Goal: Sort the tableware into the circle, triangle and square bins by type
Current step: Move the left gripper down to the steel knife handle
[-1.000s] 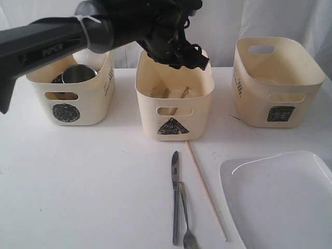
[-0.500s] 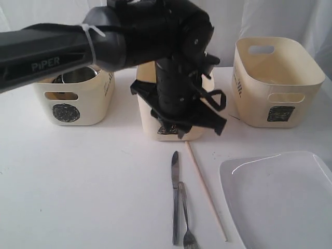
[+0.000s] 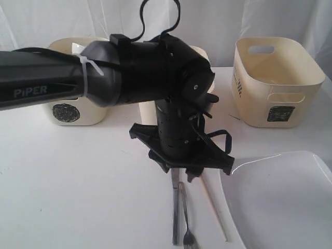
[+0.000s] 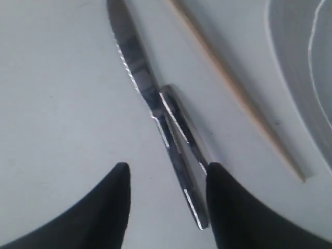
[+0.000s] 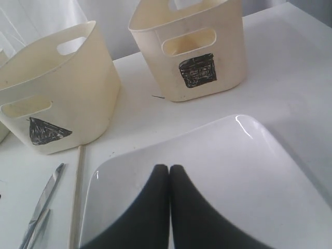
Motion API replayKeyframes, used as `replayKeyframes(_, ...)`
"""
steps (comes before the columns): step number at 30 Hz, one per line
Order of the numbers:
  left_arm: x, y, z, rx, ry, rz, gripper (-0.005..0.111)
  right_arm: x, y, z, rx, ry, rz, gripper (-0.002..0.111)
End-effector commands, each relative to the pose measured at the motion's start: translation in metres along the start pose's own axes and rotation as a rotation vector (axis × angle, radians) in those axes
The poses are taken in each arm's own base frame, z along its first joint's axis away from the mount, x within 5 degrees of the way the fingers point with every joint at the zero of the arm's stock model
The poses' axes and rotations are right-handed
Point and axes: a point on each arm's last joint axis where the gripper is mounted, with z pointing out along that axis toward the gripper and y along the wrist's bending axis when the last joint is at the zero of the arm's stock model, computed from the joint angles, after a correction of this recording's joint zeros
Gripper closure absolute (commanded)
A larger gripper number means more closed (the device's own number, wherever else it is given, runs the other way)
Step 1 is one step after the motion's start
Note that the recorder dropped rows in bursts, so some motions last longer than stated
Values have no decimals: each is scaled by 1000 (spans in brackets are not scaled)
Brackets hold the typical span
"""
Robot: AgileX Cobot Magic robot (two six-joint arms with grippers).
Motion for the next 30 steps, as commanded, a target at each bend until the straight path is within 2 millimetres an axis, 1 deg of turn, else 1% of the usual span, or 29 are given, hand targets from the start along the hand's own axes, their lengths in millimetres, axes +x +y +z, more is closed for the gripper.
replayKeyframes(1,15,-10,6,29,30,-37,50,1,0,0,-1,-2,3,108)
replayKeyframes(5,27,-10,21,31,71,-82,50,1,0,0,-1,-2,3,108)
replayKeyframes(10,32,-15,29,79,66,-122,50,1,0,0,-1,-2,3,108)
replayKeyframes(15,34,-13,34,68,67,-115,50,1,0,0,-1,-2,3,108)
replayKeyframes(20,32,-9,38,53,79,-123,50,1,0,0,-1,-2,3,108)
replayKeyframes(22,30,-4,39,42,77,-131,50,1,0,0,-1,-2,3,108)
replayKeyframes(24,33,2,45,26,97,-140,50,1,0,0,-1,-2,3,108)
replayKeyframes(26,39,4,53,26,112,-144,50,1,0,0,-1,-2,3,108)
replayKeyframes(30,41,5,60,48,83,-150,50,1,0,0,-1,-2,3,108)
